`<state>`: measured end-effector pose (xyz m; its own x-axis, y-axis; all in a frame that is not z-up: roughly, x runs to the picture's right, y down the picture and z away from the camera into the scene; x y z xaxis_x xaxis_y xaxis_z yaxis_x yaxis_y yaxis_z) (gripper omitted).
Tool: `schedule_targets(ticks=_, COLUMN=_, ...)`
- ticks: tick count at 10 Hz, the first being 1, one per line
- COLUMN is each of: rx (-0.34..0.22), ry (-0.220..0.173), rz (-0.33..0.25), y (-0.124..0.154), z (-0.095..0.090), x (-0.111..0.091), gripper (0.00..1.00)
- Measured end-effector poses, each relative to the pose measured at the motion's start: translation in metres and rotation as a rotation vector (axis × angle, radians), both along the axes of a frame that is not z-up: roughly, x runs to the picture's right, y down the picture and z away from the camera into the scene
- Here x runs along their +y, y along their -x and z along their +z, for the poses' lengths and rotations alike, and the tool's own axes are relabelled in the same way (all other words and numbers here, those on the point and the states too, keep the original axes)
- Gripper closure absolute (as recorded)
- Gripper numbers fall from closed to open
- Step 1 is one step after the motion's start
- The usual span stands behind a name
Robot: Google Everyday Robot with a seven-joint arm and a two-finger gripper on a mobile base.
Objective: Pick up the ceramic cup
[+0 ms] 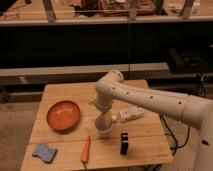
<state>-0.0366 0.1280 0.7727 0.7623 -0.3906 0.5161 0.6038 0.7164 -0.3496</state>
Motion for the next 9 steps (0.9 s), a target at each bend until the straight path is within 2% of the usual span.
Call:
schedule_targets(ticks=2, rx=0.001, ry=-0.005, rz=0.014, y=-0.009, z=0.002, x=0.003, gripper=0.20)
schedule_targets(ticks=9, rx=-0.001, ry=-0.007, rz=0.024, y=-0.007, z=0.019, x=0.013, gripper=0.20)
